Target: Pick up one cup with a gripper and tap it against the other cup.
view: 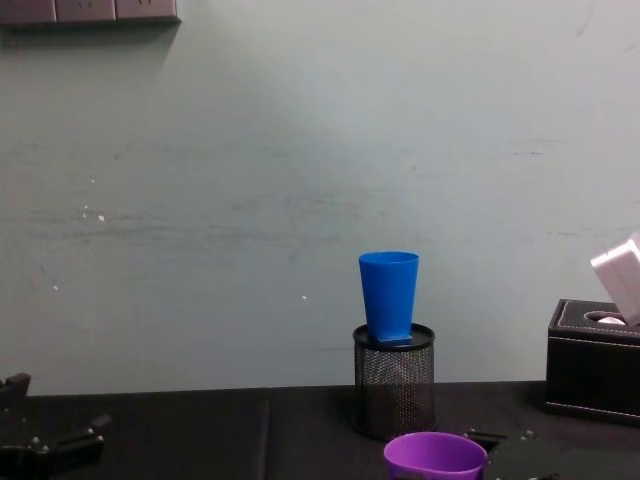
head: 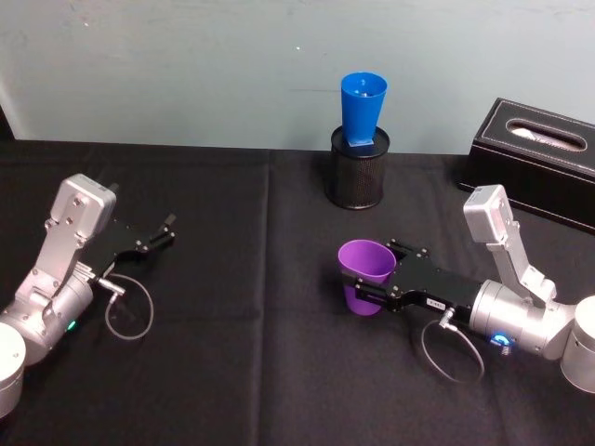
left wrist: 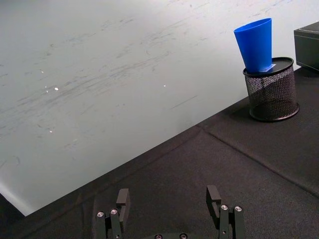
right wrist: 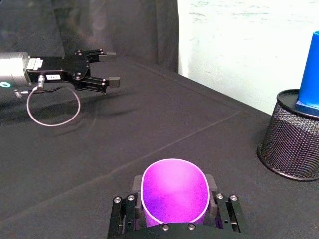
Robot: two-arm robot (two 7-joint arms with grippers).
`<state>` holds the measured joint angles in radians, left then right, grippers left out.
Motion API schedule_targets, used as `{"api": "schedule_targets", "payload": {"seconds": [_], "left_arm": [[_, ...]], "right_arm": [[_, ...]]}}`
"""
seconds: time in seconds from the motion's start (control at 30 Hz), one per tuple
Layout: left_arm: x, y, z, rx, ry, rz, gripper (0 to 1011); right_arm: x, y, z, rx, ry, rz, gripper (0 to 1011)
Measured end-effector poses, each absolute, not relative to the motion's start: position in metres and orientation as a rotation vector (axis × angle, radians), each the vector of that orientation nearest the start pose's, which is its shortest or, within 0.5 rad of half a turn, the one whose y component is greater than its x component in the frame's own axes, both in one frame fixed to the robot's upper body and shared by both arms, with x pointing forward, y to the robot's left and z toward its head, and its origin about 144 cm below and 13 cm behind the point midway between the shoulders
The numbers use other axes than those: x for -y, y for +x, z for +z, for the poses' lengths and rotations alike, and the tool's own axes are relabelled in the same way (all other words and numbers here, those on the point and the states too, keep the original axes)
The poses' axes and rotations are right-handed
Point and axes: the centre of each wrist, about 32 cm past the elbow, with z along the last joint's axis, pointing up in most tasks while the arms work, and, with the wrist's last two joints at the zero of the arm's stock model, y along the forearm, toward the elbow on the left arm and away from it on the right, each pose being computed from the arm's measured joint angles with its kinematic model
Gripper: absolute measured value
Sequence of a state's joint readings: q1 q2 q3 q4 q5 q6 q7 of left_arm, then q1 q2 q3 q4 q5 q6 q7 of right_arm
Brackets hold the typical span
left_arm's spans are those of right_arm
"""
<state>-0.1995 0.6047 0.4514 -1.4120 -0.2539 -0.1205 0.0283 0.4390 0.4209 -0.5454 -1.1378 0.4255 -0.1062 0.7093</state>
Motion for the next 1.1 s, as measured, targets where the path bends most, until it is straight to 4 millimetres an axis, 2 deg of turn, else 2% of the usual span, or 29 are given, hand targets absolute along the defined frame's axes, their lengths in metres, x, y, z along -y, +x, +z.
{"api": "schedule_targets", "payload": {"seconds": [0.1, 0.23, 0.47, 0.83, 1.1], "left_arm": [[-0.31, 0.489, 1.14, 0.285, 0.305, 1.248, 1005], [-0.31, 0.489, 1.14, 0.285, 0.305, 1.248, 1005], [-0.31, 0.489, 1.14, 0.285, 0.304, 1.248, 1005], [-0.31, 0.489, 1.14, 0.285, 0.305, 1.248, 1005], [-0.31, 0.489, 1.14, 0.285, 0.305, 1.248, 1005]], "right_arm": [[0.264, 0.554, 1.136, 0.009, -0.176, -0.571, 739], [0.264, 0.554, 1.136, 0.009, -0.176, -0.571, 863], [0.264, 0.554, 1.136, 0.009, -0.176, -0.571, 1002], [0.265, 0.553, 1.137, 0.01, -0.173, -0.572, 1002], [0.295, 0.533, 1.154, 0.089, -0.001, -0.641, 1002]]}}
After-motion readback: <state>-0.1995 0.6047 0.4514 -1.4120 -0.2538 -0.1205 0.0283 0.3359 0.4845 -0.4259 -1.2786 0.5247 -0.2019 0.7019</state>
